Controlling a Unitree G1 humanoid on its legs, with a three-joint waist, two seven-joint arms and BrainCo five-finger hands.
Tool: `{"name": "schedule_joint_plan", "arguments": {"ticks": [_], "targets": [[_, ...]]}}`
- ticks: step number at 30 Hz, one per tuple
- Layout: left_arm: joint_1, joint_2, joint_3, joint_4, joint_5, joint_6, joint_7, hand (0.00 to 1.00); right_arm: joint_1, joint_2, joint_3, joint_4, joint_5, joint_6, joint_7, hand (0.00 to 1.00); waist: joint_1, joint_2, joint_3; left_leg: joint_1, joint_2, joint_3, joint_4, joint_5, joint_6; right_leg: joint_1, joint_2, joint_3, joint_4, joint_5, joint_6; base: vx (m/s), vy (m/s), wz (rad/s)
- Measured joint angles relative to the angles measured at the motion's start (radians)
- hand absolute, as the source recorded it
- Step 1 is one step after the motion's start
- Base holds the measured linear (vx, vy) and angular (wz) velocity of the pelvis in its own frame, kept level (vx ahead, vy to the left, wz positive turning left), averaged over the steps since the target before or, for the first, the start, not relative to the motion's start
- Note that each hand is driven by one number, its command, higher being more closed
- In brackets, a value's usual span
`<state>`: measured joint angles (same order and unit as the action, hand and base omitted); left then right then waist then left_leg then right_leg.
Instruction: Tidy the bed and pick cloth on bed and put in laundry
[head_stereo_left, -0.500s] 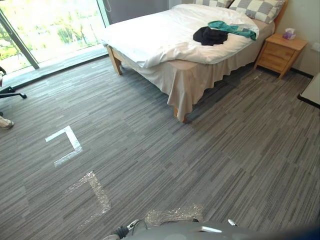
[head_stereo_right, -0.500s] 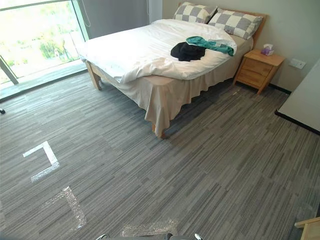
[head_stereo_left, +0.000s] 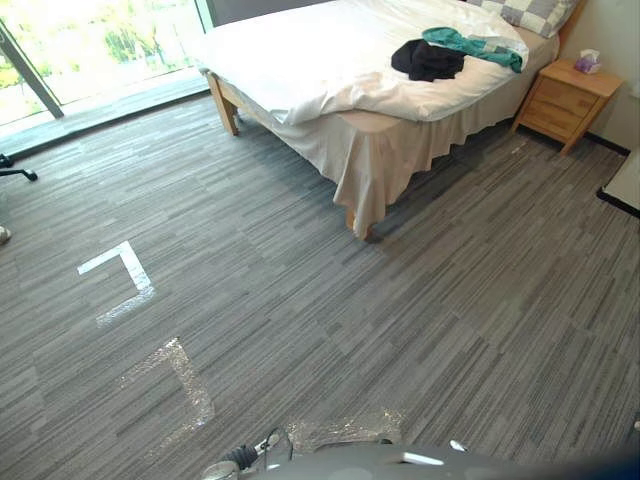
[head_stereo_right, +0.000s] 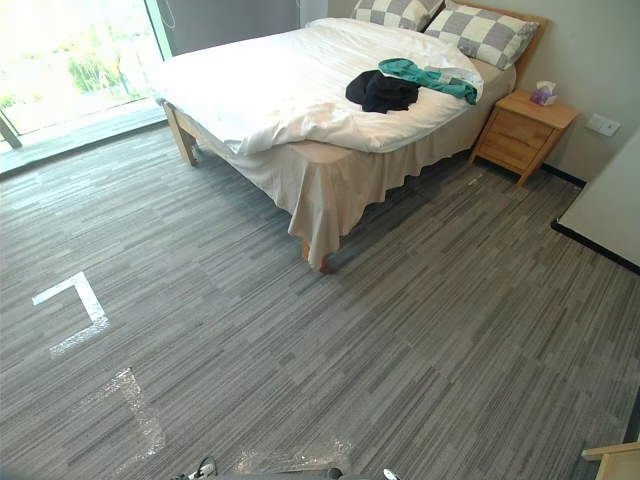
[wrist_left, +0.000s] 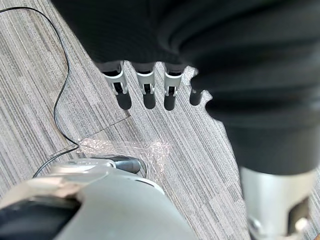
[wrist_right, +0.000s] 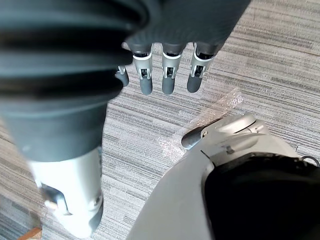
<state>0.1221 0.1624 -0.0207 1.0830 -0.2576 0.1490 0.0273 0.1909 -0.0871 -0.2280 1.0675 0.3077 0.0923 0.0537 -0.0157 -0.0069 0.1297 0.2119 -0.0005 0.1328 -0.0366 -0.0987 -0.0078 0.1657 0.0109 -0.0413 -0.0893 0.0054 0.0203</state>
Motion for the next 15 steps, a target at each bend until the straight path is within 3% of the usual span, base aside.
{"name": "schedule_joint_plan", "arguments": {"ticks": [8, 10, 12, 15], "targets": [[-0.001, 0.004, -0.013, 0.0, 0.012, 0.0, -0.019, 0.0, 0.001, 0.0, 0.0, -0.006, -0.018, -0.012, 0.015, 0.0, -0.001, -0.004, 0.01, 0.008, 0.0, 0.002, 0.0, -0.001, 0.001, 0.003, 0.0, 0.0, 0.01, -0.008, 0.0, -0.06, -0.035, 0.0], [-0.003, 0.004, -0.017, 0.0, 0.012, 0.002, -0.022, 0.0, 0.001, 0.0, 0.0, -0.014, -0.018, -0.014, 0.015, 0.0, -0.005, -0.006, 0.014, -0.005, 0.001, 0.005, 0.0, 0.0, 0.002, -0.044, -0.002, -0.001, 0.087, -0.046, 0.002, -0.07, -0.03, -0.01], [-0.009, 0.008, -0.017, -0.001, 0.011, 0.009, -0.024, 0.0, 0.0, 0.004, 0.001, -0.032, -0.018, -0.016, 0.011, 0.0, -0.007, -0.011, 0.034, -0.004, -0.006, 0.019, 0.0, -0.002, 0.011, -0.132, -0.017, -0.005, 0.265, -0.131, 0.027, -0.05, -0.01, -0.07], [-0.013, 0.013, -0.018, -0.001, 0.01, 0.017, -0.024, 0.0, -0.002, 0.011, 0.001, -0.038, -0.017, -0.025, 0.0, 0.0, -0.01, -0.012, 0.044, 0.003, -0.015, 0.032, 0.0, 0.002, 0.02, -0.168, -0.04, -0.038, 0.364, -0.166, 0.05, -0.05, 0.0, -0.16]]}}
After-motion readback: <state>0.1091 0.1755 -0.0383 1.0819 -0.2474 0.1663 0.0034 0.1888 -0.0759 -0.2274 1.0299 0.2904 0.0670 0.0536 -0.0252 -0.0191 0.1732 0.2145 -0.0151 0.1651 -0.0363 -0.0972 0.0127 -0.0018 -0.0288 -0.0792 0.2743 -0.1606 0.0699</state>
